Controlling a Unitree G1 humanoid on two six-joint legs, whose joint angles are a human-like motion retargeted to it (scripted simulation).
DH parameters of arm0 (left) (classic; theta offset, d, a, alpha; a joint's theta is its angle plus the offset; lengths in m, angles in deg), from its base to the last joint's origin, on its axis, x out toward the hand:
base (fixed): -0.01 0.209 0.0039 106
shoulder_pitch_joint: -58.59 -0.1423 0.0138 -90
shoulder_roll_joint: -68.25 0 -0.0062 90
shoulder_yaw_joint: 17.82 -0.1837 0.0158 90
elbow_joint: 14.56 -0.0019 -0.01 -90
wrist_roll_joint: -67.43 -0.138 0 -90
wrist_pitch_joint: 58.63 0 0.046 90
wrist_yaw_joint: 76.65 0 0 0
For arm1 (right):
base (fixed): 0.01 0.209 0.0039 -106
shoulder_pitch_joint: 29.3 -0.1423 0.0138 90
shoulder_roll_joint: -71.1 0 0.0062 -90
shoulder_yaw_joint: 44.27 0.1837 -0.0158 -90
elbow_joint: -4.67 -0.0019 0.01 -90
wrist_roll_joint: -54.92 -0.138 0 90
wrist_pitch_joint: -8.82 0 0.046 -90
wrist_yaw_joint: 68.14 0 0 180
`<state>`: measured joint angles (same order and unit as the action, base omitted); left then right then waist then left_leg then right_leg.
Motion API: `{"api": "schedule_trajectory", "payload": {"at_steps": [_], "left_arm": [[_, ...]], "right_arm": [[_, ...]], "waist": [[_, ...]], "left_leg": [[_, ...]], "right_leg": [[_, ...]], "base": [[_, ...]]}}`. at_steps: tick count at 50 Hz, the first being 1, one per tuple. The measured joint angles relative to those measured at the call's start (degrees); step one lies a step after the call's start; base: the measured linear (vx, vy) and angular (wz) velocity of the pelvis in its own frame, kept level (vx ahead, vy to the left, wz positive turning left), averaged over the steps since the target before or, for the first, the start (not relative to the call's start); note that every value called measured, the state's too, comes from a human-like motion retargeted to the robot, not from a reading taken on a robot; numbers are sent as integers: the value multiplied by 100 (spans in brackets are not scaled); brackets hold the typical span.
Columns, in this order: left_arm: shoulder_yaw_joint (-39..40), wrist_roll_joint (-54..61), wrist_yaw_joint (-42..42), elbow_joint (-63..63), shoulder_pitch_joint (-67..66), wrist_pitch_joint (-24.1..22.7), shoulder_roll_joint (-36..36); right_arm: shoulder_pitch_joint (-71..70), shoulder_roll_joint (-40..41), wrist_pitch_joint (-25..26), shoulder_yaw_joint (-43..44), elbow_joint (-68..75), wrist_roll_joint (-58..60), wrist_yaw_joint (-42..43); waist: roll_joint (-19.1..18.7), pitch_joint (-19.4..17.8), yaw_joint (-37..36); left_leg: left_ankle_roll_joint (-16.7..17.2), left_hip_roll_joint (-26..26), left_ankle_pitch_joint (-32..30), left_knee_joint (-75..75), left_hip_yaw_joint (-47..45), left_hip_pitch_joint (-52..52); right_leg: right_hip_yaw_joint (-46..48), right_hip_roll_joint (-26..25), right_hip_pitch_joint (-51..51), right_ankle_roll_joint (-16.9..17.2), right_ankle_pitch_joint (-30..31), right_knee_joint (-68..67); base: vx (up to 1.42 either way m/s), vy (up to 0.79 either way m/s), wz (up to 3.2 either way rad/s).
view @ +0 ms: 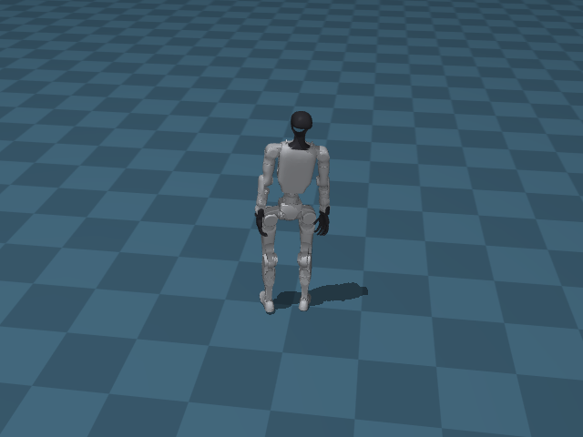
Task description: In place motions
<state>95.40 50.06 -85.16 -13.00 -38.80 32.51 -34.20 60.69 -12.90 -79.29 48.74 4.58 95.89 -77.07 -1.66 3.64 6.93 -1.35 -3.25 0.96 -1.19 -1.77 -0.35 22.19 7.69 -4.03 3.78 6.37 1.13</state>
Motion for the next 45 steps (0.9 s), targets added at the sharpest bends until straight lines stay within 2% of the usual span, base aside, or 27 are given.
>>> {"api": "schedule_trajectory", "payload": {"at_steps": [45], "left_arm": [[30,9,13,-7,-7,6,9]], "right_arm": [[-3,19,-3,-30,-7,40,-8]], "waist": [[-21,33,29]], "left_leg": [[-48,-4,45,33,-75,-13]], "right_leg": [[-35,-53,41,-10,3,-3]], "base": [[0,0,0]]}}
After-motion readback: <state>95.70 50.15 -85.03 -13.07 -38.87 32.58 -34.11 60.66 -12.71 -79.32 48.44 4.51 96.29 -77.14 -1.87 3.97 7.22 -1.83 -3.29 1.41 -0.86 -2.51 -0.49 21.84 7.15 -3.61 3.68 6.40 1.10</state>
